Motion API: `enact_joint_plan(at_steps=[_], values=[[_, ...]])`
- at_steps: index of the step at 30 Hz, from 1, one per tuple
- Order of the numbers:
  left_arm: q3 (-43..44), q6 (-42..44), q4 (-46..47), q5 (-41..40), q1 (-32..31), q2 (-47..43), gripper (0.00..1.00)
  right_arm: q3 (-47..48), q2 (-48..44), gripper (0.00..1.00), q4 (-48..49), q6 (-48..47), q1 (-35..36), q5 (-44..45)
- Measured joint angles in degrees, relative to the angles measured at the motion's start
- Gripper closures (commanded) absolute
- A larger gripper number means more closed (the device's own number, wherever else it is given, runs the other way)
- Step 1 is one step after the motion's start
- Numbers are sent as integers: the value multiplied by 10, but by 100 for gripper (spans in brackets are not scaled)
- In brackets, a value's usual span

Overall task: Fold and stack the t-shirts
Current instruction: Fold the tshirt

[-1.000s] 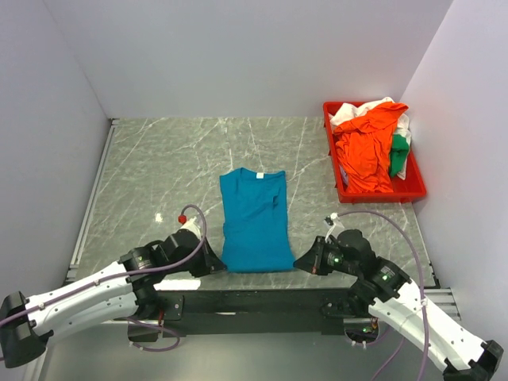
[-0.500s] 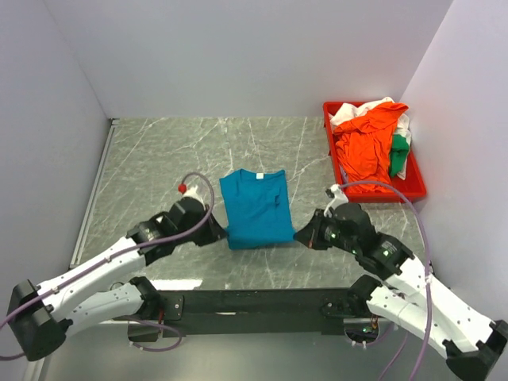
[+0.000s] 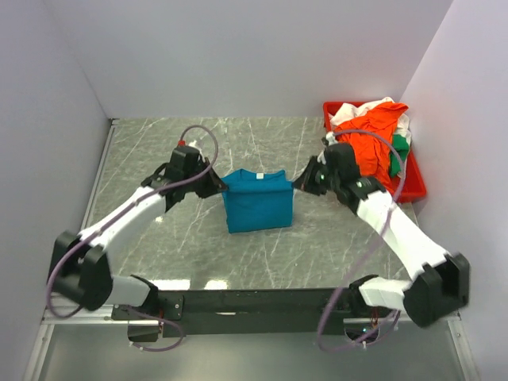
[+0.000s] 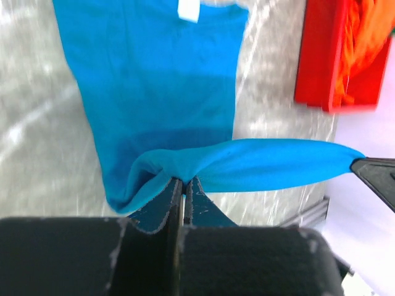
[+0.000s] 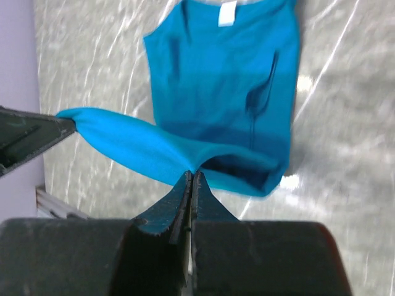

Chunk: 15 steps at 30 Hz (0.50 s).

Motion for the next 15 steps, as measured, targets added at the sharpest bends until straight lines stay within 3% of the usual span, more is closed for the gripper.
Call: enact_joint_plan(at_steps=[6,15], values=[[71,3,31,42,52,138,99,104,170,100,23,-16,-55,-45],[184,3,37,70,105,299,99,293,401,100,21,-35,-73,-78]])
